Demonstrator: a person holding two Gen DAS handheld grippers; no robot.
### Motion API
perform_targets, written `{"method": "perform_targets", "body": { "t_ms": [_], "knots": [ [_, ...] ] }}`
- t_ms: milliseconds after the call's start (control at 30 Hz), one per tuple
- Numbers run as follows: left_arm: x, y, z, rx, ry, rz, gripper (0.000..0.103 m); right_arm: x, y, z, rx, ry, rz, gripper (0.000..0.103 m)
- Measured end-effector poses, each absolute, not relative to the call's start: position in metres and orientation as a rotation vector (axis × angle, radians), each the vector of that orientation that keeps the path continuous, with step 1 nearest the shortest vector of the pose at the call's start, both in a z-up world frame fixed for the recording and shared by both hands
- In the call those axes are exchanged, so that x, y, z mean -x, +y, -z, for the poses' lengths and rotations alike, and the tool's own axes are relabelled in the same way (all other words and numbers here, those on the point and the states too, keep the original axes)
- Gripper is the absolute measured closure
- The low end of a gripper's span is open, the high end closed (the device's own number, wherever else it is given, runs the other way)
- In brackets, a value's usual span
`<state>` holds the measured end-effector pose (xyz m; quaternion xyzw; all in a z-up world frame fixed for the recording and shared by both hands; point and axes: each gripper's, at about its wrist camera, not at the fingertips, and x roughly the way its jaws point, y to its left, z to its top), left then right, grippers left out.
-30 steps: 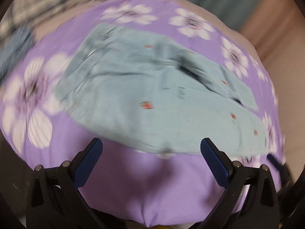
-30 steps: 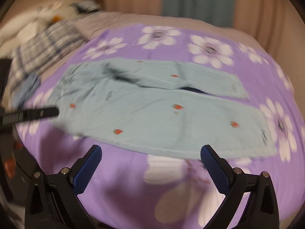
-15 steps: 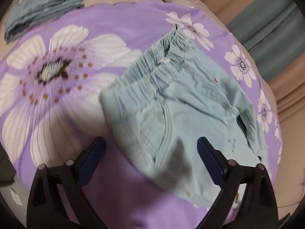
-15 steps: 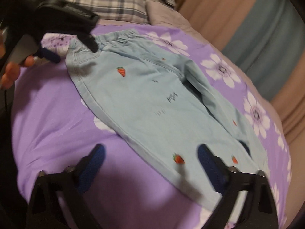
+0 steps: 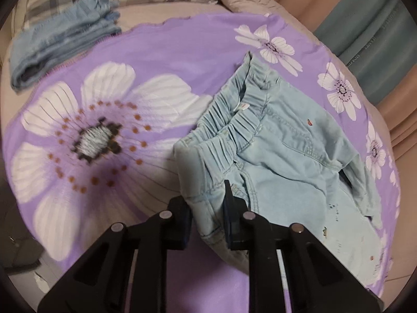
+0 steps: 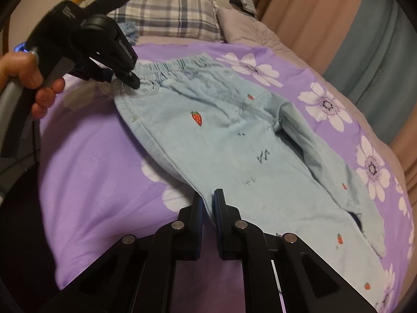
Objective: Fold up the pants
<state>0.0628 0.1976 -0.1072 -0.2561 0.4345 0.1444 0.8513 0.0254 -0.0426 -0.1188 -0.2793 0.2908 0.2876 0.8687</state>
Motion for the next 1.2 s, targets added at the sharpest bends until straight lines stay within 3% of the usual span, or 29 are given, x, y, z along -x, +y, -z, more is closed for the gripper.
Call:
{"method": "perform_targets", "body": {
  "t_ms": [167,233,300,367,700,900,967,1167,1200],
  "knots": [
    [-0.060,0.193,0.111,0.440,0.966,-0.343,0.073,-0.032,-0.035,0.132,0.546,0.716,-0.634,0.094],
    [-0.054,0.188,0.105,0.381,0.963,-0.360,0.070,-0.038,-0.043,0.129,0.458,0.761,-0.651,0.085],
    [-0.046,0.182,0.097,0.334,0.947,-0.348,0.056,-0.040,-0.055,0.117,0.355,0.783,-0.695,0.078],
    [-0.041,0.174,0.089,0.298,0.922,-0.325,0.052,-0.043,-0.068,0.105,0.266,0.783,-0.702,0.072],
    [-0.054,0.126,0.080,0.189,0.897,-0.201,0.052,-0.077,-0.121,0.119,0.127,0.884,-0.464,0.070],
    [-0.066,0.089,0.125,-0.014,1.028,-0.107,0.051,-0.068,-0.145,0.136,0.108,0.966,-0.430,0.070],
    [-0.058,0.079,0.130,-0.129,0.988,-0.093,0.049,-0.067,-0.147,0.134,0.123,0.991,-0.449,0.070],
    [-0.066,0.108,0.115,0.056,1.066,0.013,0.045,-0.068,-0.163,0.119,0.195,1.003,-0.512,0.063],
    [-0.073,0.114,0.110,0.091,1.060,0.013,0.044,-0.073,-0.169,0.112,0.162,0.978,-0.536,0.055]
  ]
}}
